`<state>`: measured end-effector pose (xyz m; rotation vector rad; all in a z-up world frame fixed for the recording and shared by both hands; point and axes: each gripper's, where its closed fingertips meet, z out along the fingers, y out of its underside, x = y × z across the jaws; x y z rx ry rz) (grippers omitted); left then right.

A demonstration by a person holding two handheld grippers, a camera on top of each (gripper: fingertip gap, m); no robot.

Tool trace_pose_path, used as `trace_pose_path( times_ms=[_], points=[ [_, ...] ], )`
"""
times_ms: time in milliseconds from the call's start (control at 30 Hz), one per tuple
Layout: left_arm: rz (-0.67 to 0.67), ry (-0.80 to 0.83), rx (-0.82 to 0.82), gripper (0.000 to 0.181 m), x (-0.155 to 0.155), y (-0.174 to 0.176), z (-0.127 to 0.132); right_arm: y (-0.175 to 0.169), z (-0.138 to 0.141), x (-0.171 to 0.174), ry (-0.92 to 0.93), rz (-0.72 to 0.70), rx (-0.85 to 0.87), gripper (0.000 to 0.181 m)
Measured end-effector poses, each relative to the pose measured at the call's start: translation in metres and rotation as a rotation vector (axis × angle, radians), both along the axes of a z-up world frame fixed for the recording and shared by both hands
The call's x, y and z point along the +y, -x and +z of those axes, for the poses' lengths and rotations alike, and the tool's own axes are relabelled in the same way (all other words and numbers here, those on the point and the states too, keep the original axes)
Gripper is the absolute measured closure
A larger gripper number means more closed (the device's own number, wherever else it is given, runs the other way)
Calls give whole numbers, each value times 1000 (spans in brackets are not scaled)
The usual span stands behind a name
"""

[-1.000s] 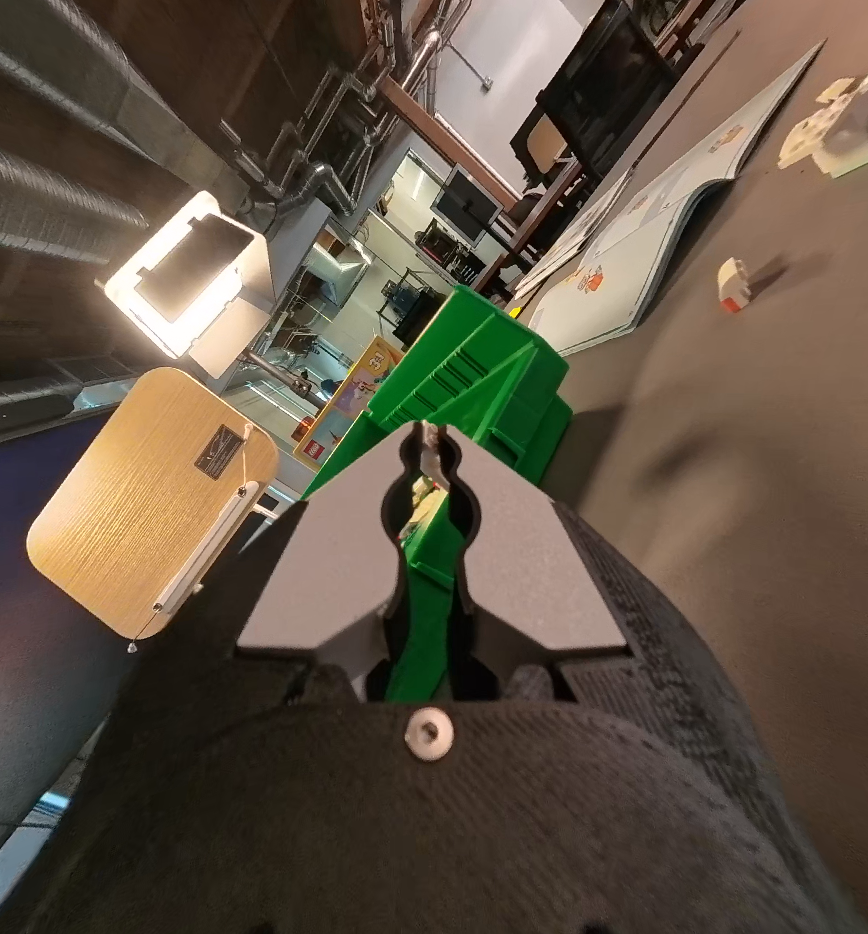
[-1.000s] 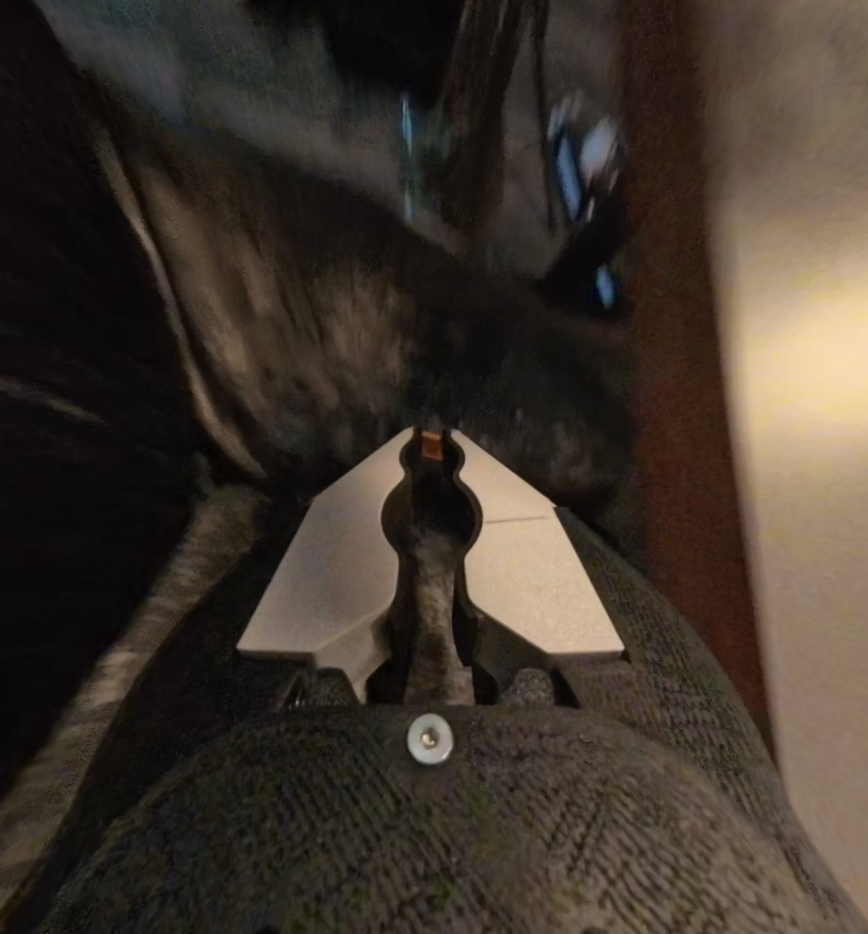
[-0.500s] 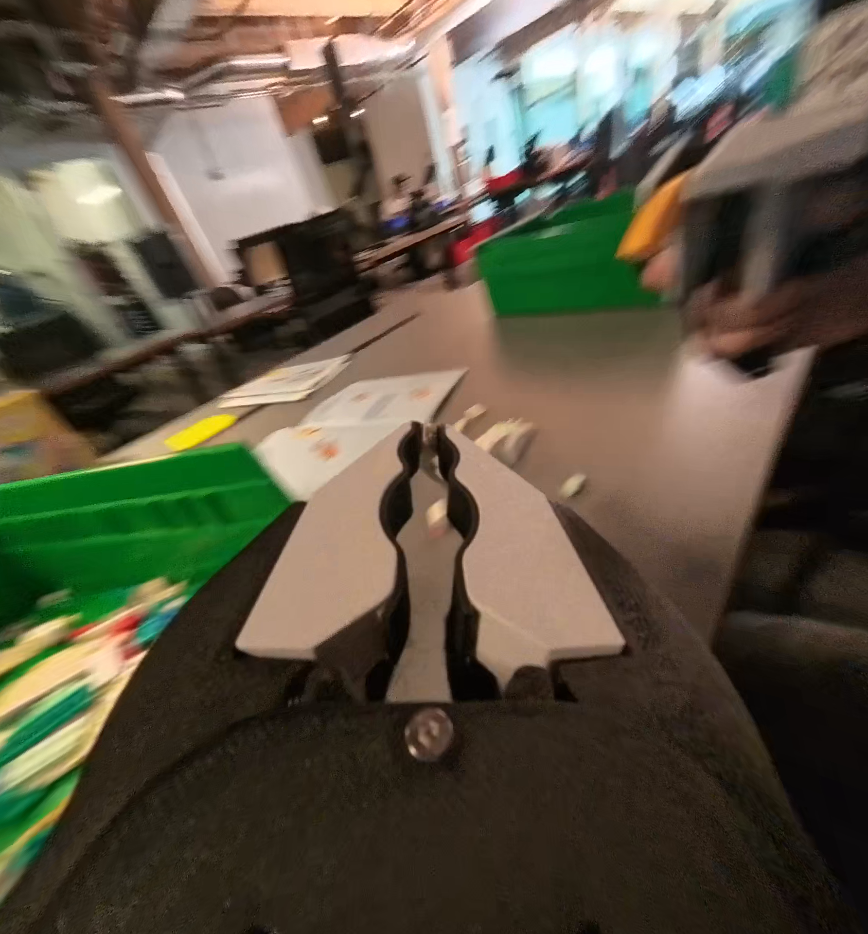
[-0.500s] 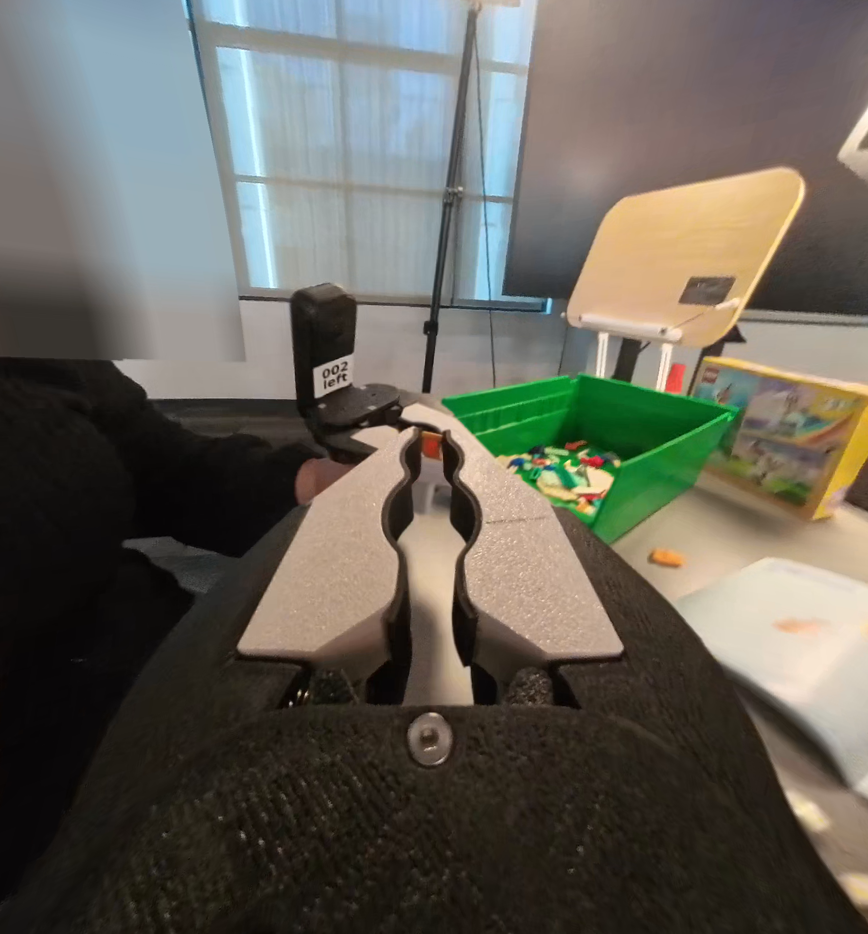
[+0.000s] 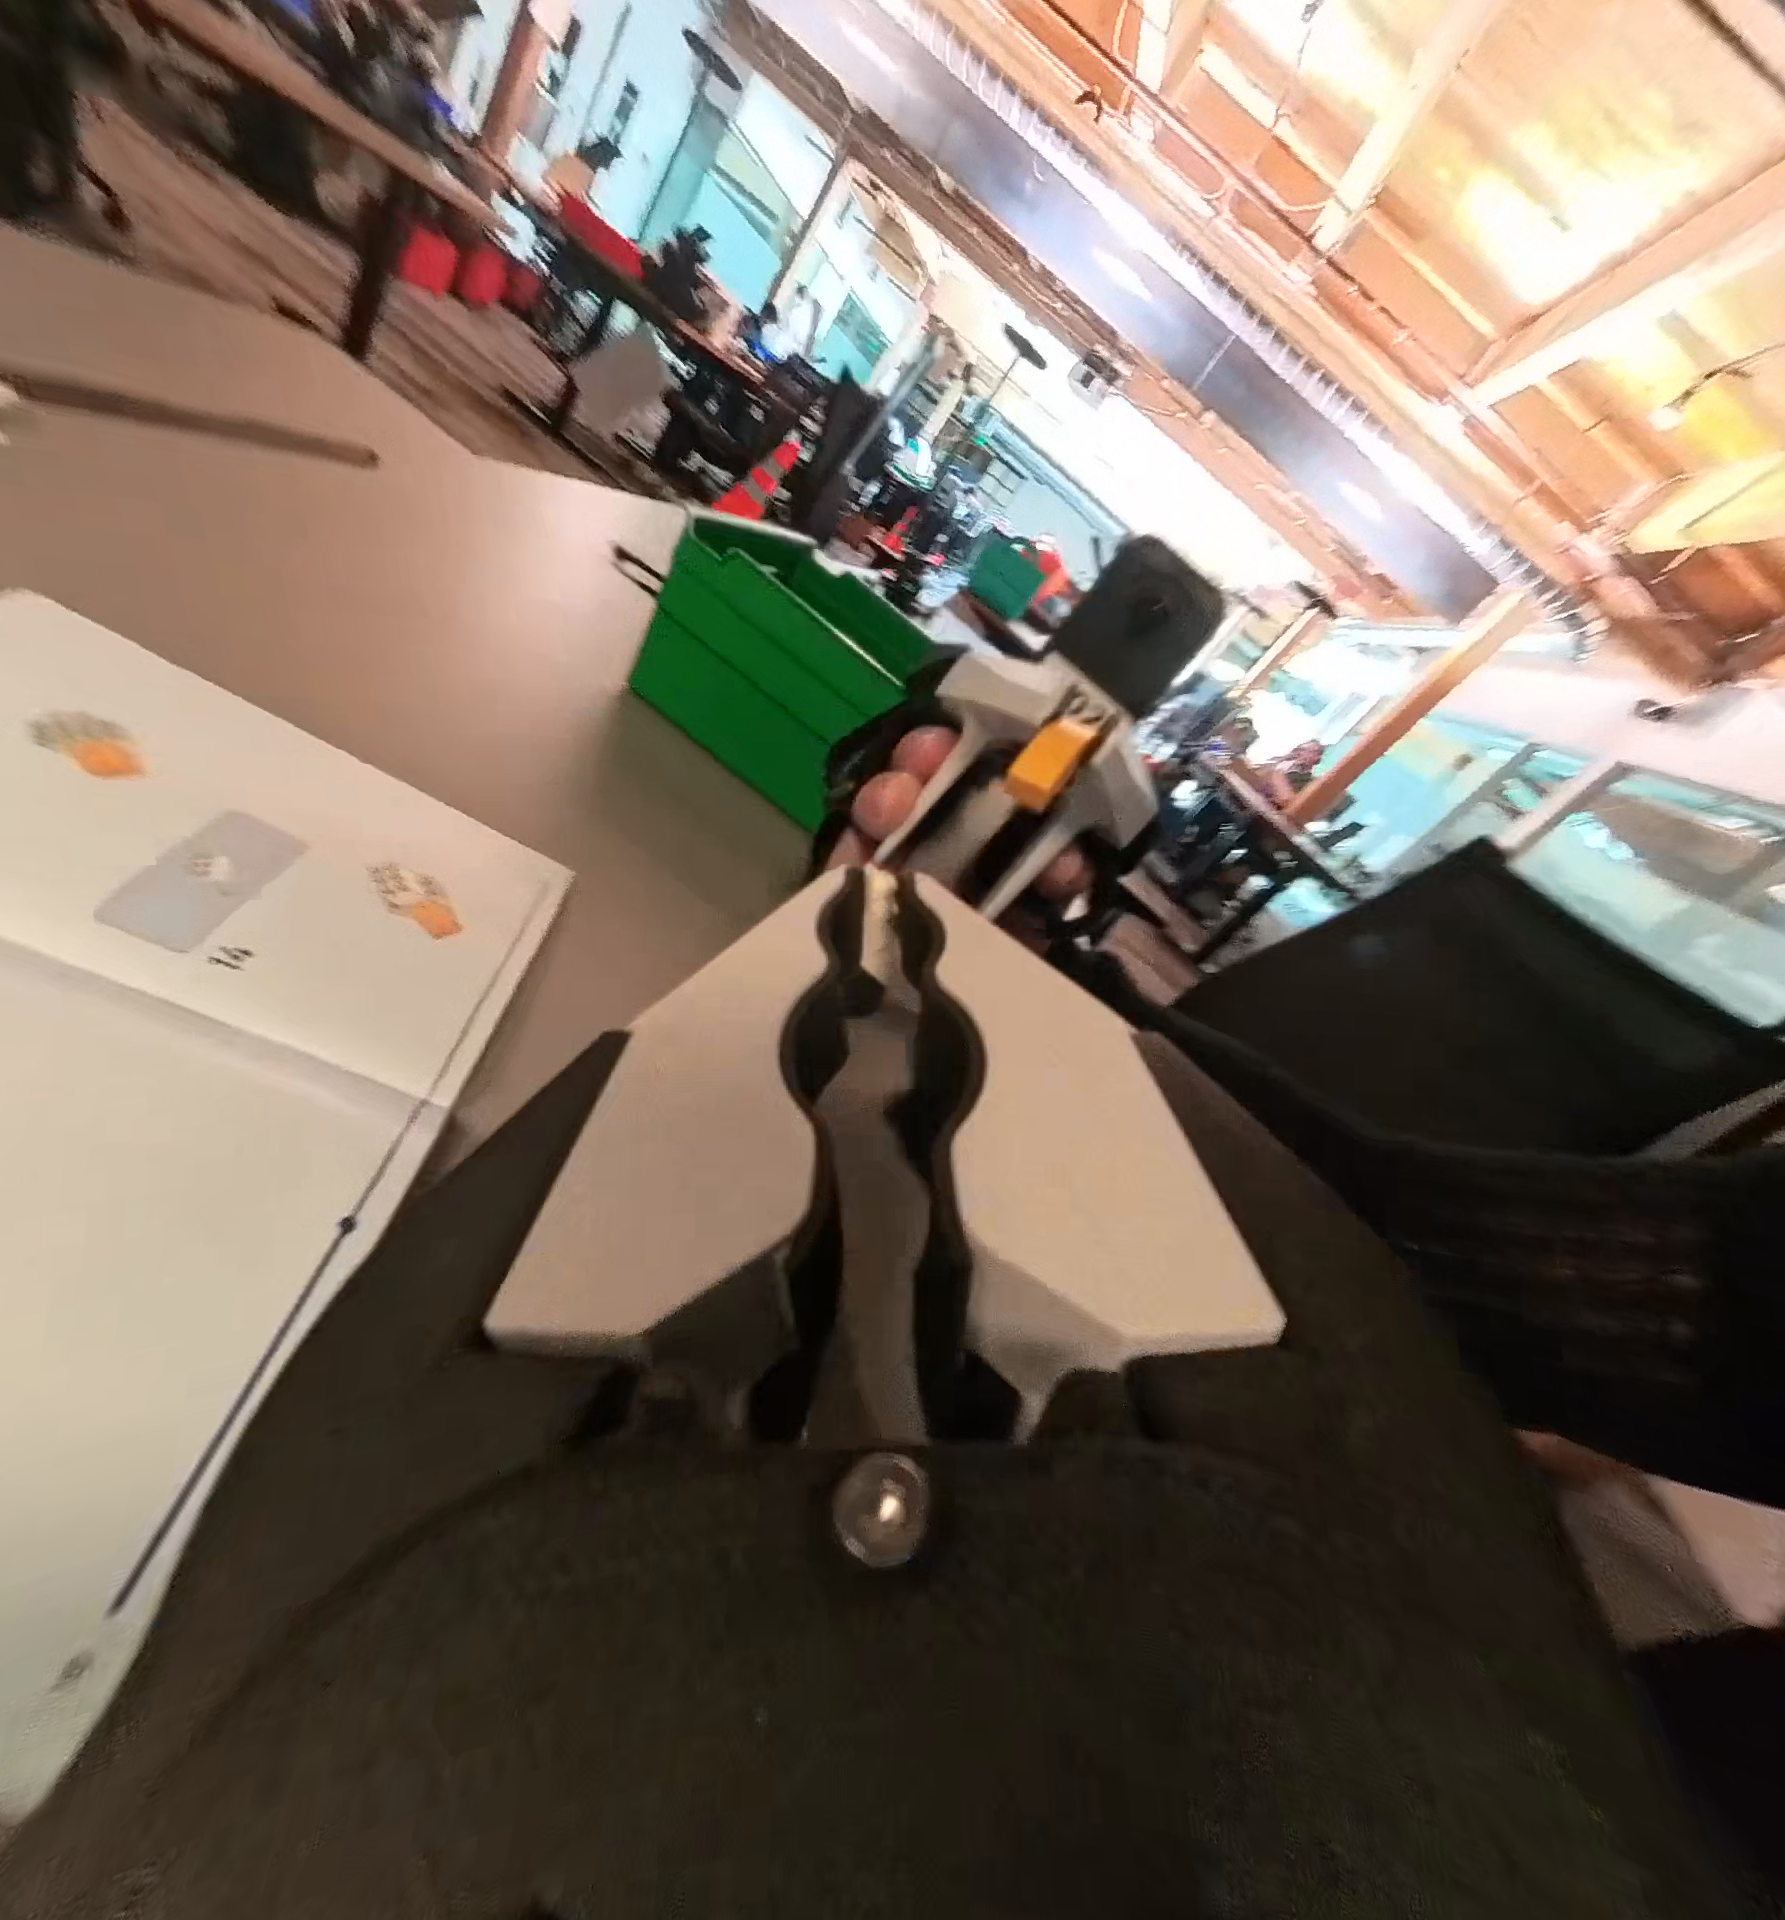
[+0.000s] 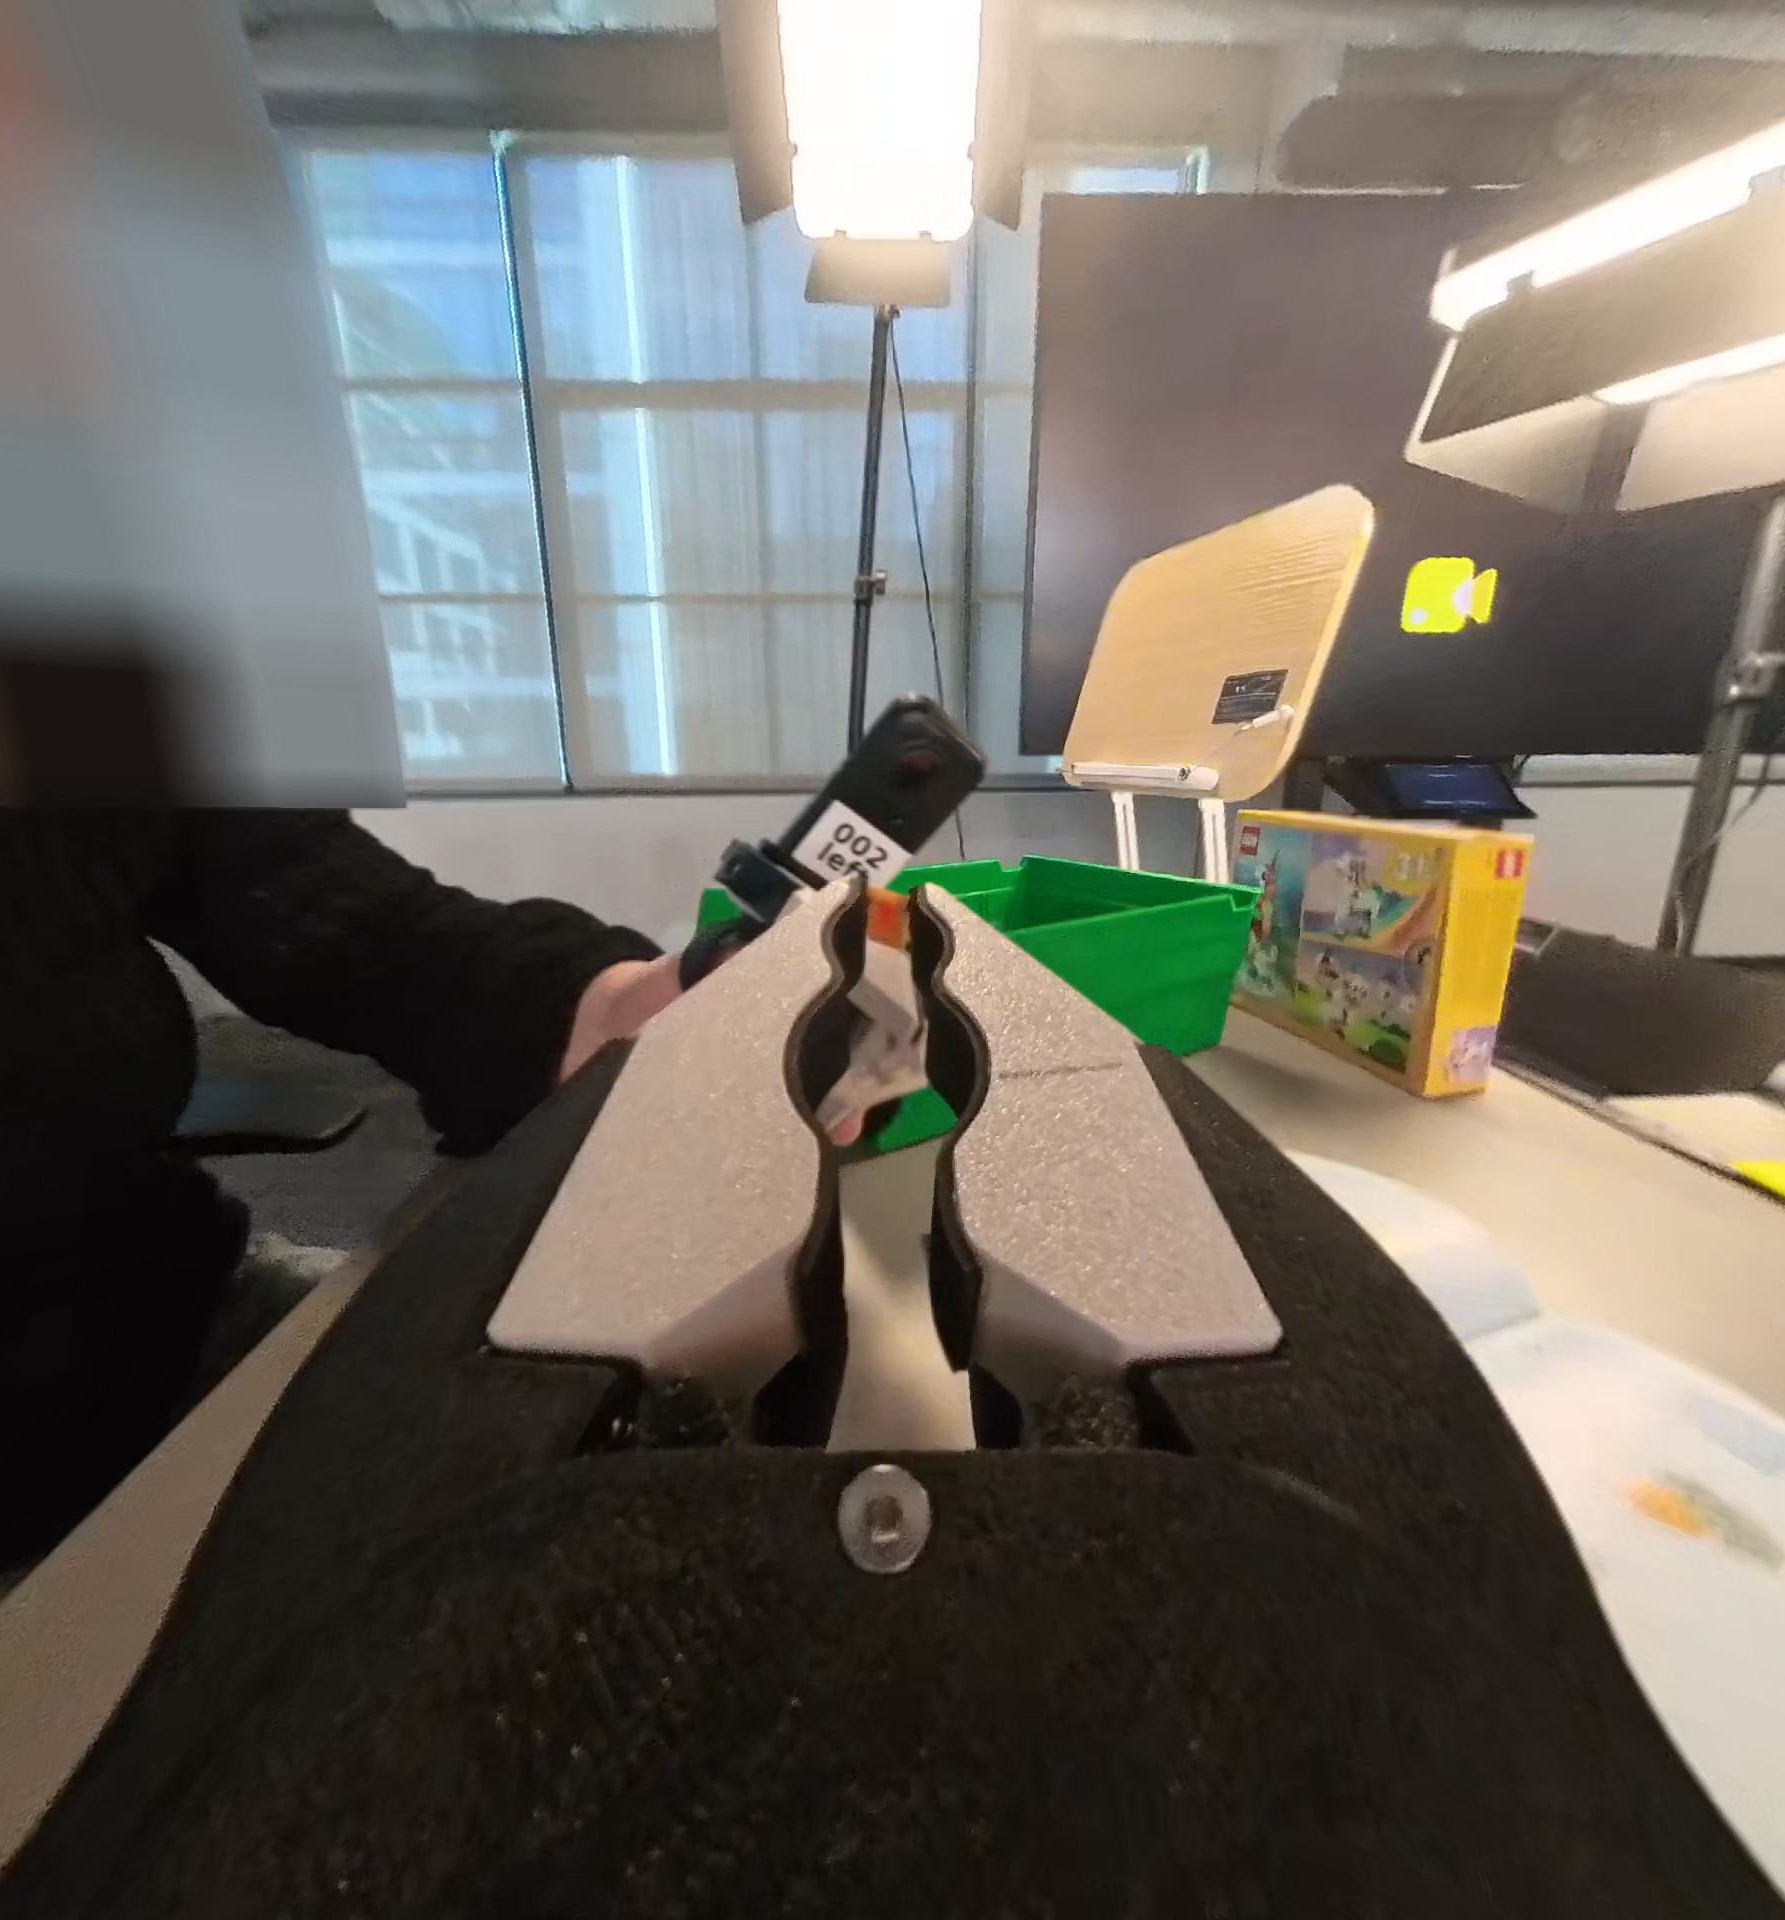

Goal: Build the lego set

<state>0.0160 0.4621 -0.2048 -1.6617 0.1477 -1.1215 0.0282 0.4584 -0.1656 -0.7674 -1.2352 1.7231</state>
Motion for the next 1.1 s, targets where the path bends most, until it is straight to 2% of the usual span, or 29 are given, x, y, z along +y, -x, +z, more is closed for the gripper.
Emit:
trace_pose_path(
  times_ms=[33,100,200,333,567,733,1100],
  points=[
    [-34,24,-43,176,4,-3,-3,-4,-8,4,40,18,1,176],
    [-70,67,-108,176,11,-7,-11,-10,-18,4,84,74,-25,176],
    [-128,48,-166,176,12,-15,-13,-10,-25,6,67,82,-54,176],
    [-180,57,-313,175,12,-19,-3,-13,-21,5,67,110,-38,176],
    [-208,-28,-421,175,2,-17,11,-12,-21,-4,40,144,-48,176],
    [-225,-58,-433,175,-5,-16,9,-12,-25,-11,2,158,-71,176],
    [-243,33,-408,176,-2,-19,-5,-13,-50,-11,-213,77,-245,176]
  ],
)
